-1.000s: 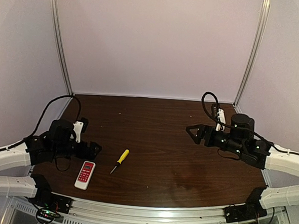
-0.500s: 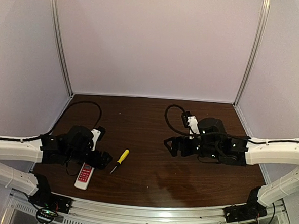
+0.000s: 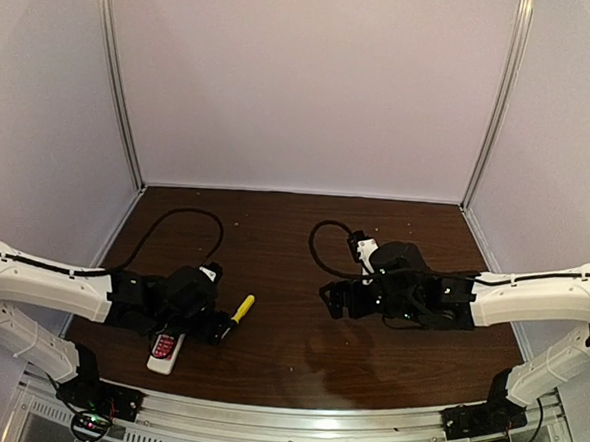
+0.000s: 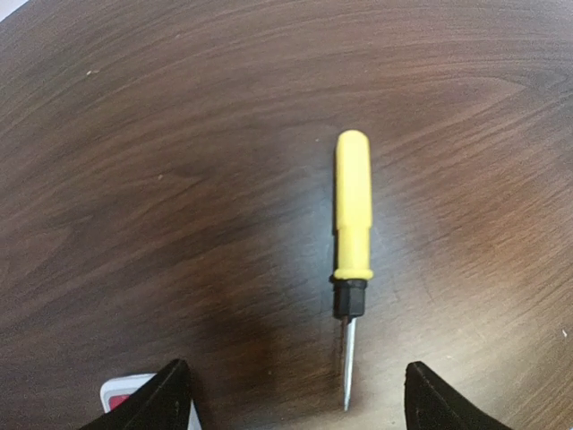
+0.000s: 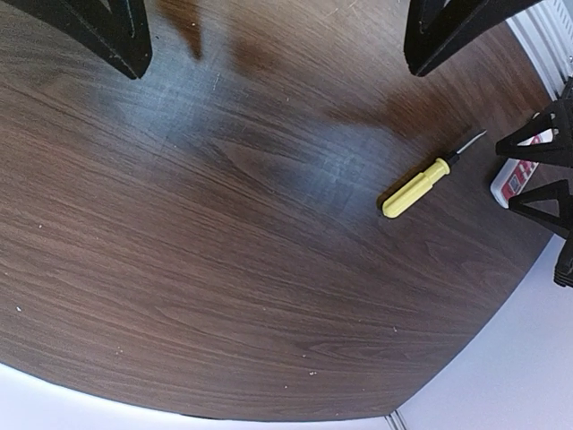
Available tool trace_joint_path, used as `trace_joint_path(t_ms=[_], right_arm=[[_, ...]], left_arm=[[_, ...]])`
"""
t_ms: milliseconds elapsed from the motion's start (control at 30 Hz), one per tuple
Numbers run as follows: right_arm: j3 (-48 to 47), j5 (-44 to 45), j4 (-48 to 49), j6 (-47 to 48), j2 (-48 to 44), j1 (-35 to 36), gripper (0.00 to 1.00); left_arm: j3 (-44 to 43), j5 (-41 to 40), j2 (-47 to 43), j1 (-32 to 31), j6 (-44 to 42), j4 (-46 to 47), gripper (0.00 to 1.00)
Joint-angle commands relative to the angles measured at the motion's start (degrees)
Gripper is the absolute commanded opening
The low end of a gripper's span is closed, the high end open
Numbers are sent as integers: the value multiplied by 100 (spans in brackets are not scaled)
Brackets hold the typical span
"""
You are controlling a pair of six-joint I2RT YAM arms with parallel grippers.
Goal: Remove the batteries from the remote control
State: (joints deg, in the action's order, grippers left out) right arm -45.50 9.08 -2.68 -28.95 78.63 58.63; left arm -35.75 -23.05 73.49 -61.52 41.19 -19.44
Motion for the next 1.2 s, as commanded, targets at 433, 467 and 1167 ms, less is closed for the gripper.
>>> trace_joint_path(t_ms=[433, 467, 1167], right_arm=[[442, 615, -280, -287, -344, 224, 100], [452, 627, -294, -287, -356, 227, 100], [624, 796, -251, -265, -275, 265, 100]], left_arm=[[843, -584, -1238, -45, 2417, -2075, 90], [880, -571, -1233, -42, 2446, -2087, 92], [1293, 76, -1430, 141, 2271, -1808, 95]])
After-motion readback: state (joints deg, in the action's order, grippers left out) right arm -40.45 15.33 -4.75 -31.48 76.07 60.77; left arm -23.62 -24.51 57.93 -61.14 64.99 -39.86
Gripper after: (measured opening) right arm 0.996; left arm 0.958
